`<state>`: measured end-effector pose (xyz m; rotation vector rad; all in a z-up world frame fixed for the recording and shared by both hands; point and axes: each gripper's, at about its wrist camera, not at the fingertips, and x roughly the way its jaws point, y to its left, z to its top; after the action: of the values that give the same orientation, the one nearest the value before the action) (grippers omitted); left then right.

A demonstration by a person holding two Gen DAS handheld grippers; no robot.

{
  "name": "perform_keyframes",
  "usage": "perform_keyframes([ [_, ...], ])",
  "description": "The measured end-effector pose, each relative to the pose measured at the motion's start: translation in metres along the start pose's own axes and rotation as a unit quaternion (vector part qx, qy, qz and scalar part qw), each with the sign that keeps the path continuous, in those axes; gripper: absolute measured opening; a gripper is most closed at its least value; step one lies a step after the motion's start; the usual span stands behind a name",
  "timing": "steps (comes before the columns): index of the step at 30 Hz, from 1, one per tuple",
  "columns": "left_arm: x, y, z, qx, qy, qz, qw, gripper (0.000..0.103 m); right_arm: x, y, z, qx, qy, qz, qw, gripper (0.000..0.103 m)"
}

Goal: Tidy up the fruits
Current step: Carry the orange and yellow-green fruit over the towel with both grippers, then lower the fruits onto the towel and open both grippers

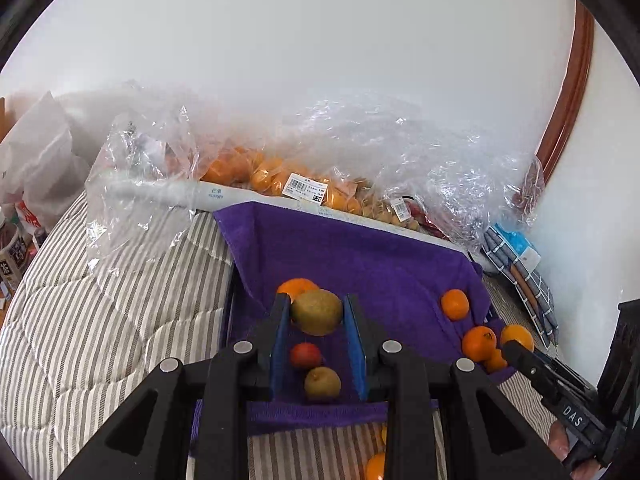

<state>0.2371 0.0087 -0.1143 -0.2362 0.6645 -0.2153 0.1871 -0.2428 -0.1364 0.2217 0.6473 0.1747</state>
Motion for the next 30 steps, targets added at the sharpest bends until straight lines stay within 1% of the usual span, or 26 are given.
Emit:
perform_keyframes([
  [2,0.011,0.000,0.001,0.001,0.003,0.006,1.0000,0.026,0.009,0.002,0.000,-0.005,0.006,0.001,1.000,0.034],
  [5,0.020,0.005,-0.004,-0.011,0.008,-0.003,0.9999,0.026,0.020,0.001,-0.004,-0.011,0.017,0.005,1.000,0.034],
  [8,0.025,0.006,-0.009,-0.010,0.016,-0.009,0.9998,0.026,0.026,-0.001,-0.007,-0.013,0.024,0.004,1.000,0.034],
  [10,0.027,0.006,-0.011,-0.006,0.021,-0.016,0.9996,0.026,0.028,-0.001,-0.008,-0.009,0.022,-0.004,1.000,0.034],
  [13,0.029,0.002,-0.014,0.003,0.023,-0.020,0.9995,0.026,0.031,-0.001,-0.010,-0.009,0.026,0.000,1.000,0.034],
  [15,0.032,0.001,-0.017,0.004,0.026,-0.022,0.9994,0.026,0.032,0.002,-0.010,-0.021,0.024,-0.015,0.999,0.034],
  [20,0.040,-0.003,-0.022,0.018,0.035,-0.009,0.9992,0.026,0.037,0.007,-0.016,-0.030,0.036,-0.012,0.999,0.034],
  [25,0.041,-0.002,-0.022,0.014,0.037,-0.018,0.9990,0.026,0.038,0.009,-0.017,-0.034,0.038,-0.015,0.999,0.034],
  [30,0.044,-0.003,-0.024,0.018,0.044,-0.016,0.9988,0.026,0.036,0.005,-0.016,-0.024,0.032,-0.014,0.999,0.034],
])
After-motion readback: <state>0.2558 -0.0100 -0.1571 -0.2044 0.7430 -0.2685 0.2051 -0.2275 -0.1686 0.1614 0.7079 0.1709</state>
